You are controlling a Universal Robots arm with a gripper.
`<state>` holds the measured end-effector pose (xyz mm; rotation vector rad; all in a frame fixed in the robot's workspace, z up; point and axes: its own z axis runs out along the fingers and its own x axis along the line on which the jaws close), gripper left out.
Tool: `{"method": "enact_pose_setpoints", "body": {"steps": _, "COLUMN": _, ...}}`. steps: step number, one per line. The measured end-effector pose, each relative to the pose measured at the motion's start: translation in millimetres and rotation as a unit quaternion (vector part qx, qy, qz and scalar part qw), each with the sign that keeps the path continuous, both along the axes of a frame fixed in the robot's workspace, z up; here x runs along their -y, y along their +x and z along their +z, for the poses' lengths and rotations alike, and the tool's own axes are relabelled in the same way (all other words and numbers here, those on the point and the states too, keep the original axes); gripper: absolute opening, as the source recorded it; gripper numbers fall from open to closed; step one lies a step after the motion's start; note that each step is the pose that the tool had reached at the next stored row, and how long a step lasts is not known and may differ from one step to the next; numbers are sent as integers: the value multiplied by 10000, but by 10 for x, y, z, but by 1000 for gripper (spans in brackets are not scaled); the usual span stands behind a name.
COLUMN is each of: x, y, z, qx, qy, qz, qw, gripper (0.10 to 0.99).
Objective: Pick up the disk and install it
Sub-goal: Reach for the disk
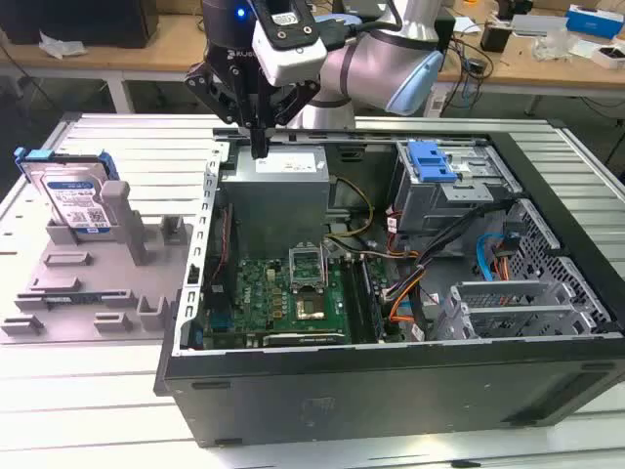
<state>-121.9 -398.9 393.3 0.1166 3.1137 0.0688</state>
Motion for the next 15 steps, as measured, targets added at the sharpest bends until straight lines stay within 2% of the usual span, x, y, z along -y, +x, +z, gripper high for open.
{"method": "enact_pose_setpoints", "body": {"steps": 7, "x": -7, "y": -12, "z": -1, "qx": 0, "qy": 1, "qz": 0, "qw": 10000, "gripper": 106}}
{"method": "enact_pose_setpoints", "body": {"steps": 9, "x": -61, "y": -89, "z": -1, "qx": -3, "qy": 0, "qz": 0, "qw": 10000, "gripper": 106}}
{"method": "enact_pose_setpoints", "body": {"steps": 11, "x": -135, "y": -205, "z": -4, "qx": -10, "qy": 0, "qz": 0, "qw": 10000, "gripper": 106}}
{"method": "enact_pose_setpoints", "body": {"steps": 12, "x": -167, "y": -293, "z": -6, "qx": -25, "qy": 0, "qz": -1, "qw": 10000, "gripper": 106}}
{"method": "enact_pose_setpoints", "body": {"steps": 15, "x": -197, "y": -426, "z": -9, "qx": -56, "qy": 0, "qz": -1, "qw": 10000, "gripper": 106}}
